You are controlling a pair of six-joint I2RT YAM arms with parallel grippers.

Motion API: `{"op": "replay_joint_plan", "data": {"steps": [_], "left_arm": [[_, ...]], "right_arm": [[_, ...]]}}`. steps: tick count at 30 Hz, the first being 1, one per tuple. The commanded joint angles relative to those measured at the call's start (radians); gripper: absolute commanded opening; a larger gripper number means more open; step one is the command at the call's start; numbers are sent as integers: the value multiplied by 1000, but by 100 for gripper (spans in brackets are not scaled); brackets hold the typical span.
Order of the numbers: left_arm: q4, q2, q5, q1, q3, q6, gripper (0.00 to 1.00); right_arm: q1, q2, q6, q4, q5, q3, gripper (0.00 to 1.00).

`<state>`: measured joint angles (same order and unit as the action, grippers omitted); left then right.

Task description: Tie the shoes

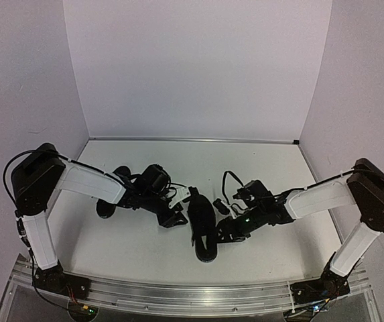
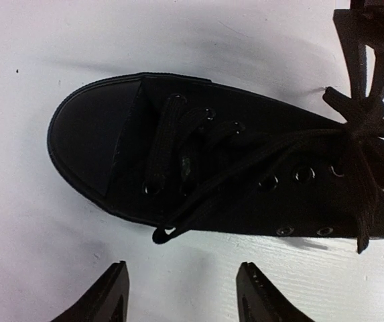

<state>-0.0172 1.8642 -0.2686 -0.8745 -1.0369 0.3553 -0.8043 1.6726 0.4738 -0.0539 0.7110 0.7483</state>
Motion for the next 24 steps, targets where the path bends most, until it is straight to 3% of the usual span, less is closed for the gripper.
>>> {"op": "replay_joint_plan", "data": {"steps": [1, 6, 9, 13, 17, 20, 24], "left_arm": [[57, -127, 37, -1, 23, -110, 68], [-19, -223, 81, -1, 20, -224, 98], [-74, -288, 124, -1, 19, -279, 100], [-132, -390, 198, 0, 18, -368, 99], [-236, -418, 247, -1, -4, -437, 100], [-280, -422, 313, -2, 3, -519, 100], [-303, -463, 362, -3, 38, -596, 100]], "right_arm": [[-8, -56, 23, -40, -31, 45, 55], [-8, -161, 31, -9, -97, 52, 72], [-8, -237, 26, 35, -163, 60, 88], [-7, -340, 21, 96, -245, 67, 98], [-7, -366, 36, 114, -281, 46, 97], [-12, -295, 53, 123, -276, 43, 88], [-64, -170, 54, 129, -307, 83, 84]]}}
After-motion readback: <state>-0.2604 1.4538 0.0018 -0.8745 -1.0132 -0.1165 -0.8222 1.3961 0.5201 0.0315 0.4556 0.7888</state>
